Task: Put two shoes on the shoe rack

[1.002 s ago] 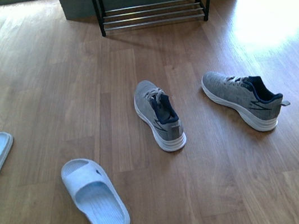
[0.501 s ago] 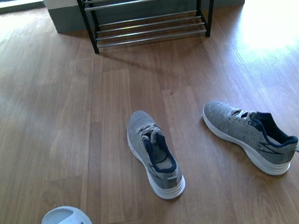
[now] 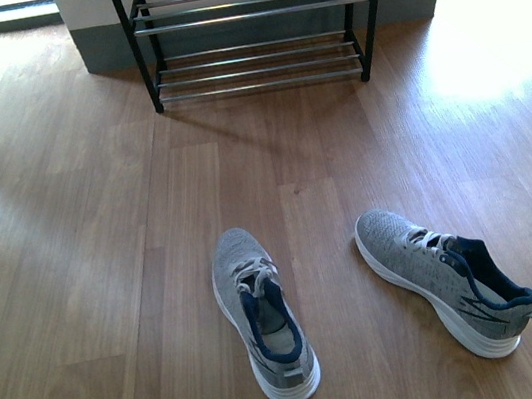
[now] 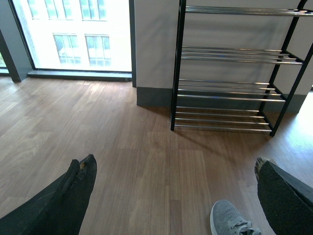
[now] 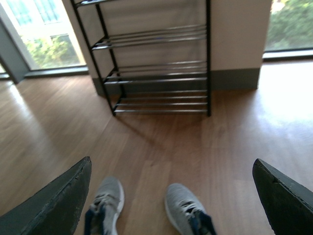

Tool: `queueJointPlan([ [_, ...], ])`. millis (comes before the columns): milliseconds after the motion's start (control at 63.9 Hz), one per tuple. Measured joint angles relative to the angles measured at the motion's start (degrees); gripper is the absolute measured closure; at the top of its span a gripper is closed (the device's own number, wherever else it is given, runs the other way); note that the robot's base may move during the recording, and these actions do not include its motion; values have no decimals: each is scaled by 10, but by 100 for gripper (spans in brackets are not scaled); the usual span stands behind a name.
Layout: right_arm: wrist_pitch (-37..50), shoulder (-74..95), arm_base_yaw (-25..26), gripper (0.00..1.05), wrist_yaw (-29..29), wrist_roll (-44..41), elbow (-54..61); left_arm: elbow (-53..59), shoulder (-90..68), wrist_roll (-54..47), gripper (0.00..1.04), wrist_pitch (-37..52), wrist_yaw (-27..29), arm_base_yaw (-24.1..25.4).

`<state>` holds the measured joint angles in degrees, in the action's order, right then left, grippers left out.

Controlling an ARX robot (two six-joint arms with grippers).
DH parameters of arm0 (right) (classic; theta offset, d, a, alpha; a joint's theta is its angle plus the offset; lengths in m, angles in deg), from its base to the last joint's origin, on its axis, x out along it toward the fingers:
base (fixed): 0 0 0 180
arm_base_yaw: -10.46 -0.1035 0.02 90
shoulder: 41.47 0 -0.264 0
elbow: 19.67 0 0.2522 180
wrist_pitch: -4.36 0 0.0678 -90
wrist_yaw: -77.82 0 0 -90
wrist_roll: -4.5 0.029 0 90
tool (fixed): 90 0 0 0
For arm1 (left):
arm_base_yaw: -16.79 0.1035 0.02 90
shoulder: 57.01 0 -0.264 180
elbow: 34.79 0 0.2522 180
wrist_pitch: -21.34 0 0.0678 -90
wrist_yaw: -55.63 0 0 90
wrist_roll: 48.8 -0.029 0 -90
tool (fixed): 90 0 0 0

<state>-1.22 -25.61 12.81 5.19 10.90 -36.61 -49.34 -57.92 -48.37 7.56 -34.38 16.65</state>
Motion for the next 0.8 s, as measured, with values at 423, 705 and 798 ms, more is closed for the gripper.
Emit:
queueJointPlan([
  [423, 426, 972, -13, 9, -73, -131, -230, 0, 0, 0, 9, 0, 0, 0],
  [705, 447, 1269, 19, 9, -130, -235, -394, 0, 0, 0, 9, 0, 0, 0],
  [798, 445, 1319, 27, 9, -149, -251, -439, 0, 0, 0, 9, 0, 0, 0],
])
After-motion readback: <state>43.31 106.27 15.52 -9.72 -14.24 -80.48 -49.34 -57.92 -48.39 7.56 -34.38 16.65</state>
